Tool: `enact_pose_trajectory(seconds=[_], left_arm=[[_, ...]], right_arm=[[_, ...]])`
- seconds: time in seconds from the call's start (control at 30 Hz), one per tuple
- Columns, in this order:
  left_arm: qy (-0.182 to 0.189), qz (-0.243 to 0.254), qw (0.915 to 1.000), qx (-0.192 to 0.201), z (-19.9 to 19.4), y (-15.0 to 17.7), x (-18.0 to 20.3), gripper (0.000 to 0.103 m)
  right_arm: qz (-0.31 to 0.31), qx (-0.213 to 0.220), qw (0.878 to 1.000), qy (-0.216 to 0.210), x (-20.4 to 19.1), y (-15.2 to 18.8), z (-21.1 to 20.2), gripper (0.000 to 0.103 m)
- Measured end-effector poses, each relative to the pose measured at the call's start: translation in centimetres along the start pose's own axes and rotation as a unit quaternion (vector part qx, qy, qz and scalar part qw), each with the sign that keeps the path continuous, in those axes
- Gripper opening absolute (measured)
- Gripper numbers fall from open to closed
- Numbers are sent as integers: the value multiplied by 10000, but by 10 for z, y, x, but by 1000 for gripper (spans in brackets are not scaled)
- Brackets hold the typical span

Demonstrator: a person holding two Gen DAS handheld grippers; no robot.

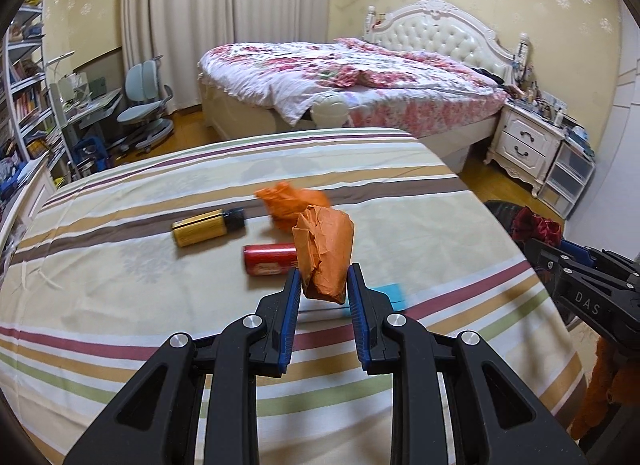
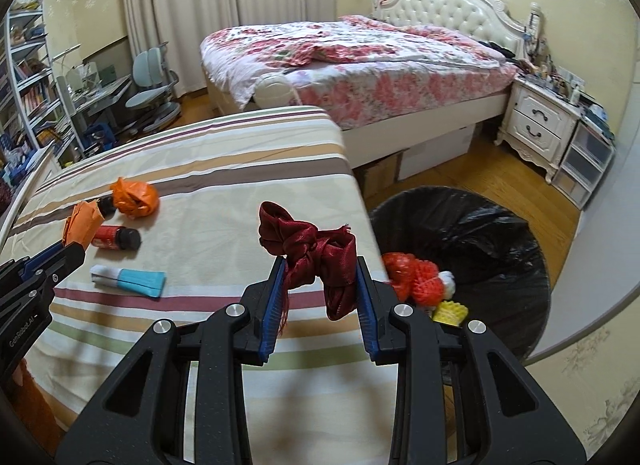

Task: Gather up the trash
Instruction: 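Carry both cloths over the black bin and open both tools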

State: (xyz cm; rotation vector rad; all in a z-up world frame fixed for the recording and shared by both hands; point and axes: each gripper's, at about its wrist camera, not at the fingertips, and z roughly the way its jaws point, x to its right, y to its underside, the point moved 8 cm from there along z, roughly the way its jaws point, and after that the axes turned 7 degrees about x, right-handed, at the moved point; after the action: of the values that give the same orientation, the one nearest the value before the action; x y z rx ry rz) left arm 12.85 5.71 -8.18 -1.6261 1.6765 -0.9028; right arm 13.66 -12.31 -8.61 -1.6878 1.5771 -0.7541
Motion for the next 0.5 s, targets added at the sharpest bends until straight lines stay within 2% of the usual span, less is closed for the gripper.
enact_pose_trajectory(seconds=[0.5], left_arm=[[810,675,9942,226,20,-21,118,25]], right_arm=[[537,84,9956,762,97,0,-5,32]])
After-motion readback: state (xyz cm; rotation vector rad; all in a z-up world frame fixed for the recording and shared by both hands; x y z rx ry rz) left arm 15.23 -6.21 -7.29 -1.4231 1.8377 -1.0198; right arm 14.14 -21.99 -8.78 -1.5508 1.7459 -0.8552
